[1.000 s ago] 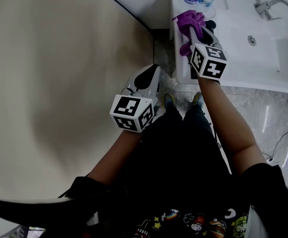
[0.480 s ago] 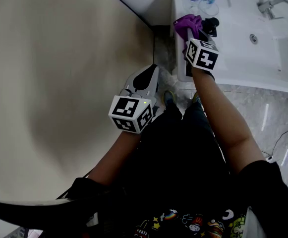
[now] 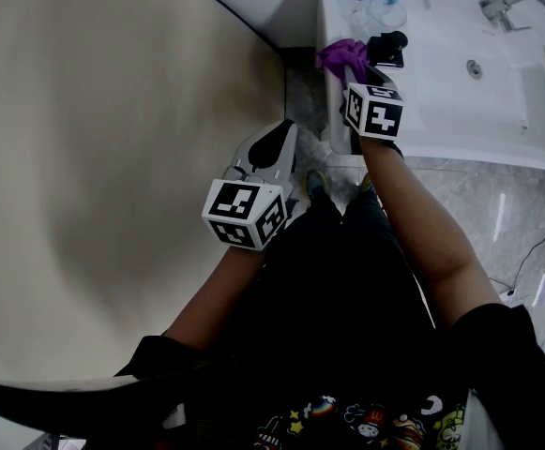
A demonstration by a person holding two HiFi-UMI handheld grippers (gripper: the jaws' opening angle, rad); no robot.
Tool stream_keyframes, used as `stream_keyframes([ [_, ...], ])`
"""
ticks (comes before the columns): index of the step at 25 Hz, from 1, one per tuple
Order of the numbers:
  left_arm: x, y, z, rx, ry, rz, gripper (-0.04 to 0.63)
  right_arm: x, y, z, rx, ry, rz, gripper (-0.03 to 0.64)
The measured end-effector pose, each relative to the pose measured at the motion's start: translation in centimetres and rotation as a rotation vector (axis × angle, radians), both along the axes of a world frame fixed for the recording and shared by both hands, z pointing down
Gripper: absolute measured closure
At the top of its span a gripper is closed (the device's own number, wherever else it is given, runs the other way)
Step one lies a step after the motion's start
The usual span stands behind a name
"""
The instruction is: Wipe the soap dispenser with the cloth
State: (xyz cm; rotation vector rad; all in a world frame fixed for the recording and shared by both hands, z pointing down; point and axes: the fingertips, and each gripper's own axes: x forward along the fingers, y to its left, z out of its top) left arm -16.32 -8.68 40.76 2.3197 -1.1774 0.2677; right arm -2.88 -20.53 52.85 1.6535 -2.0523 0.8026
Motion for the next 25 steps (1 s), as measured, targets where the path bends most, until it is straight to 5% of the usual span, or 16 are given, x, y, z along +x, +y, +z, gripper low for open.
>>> stream_keyframes([
  [19, 7.5, -0.1, -1.8, 0.035, 0.021, 0.085, 0.587, 8.4, 2.8, -10.9, 0.278, 0.243, -0.08, 0.512],
  [25, 9.0, 0.3, -2.5, 0.043, 0.02, 0.054, 0.587, 8.5, 3.8, -14.4, 0.375, 0.305, -0.184, 0.512],
])
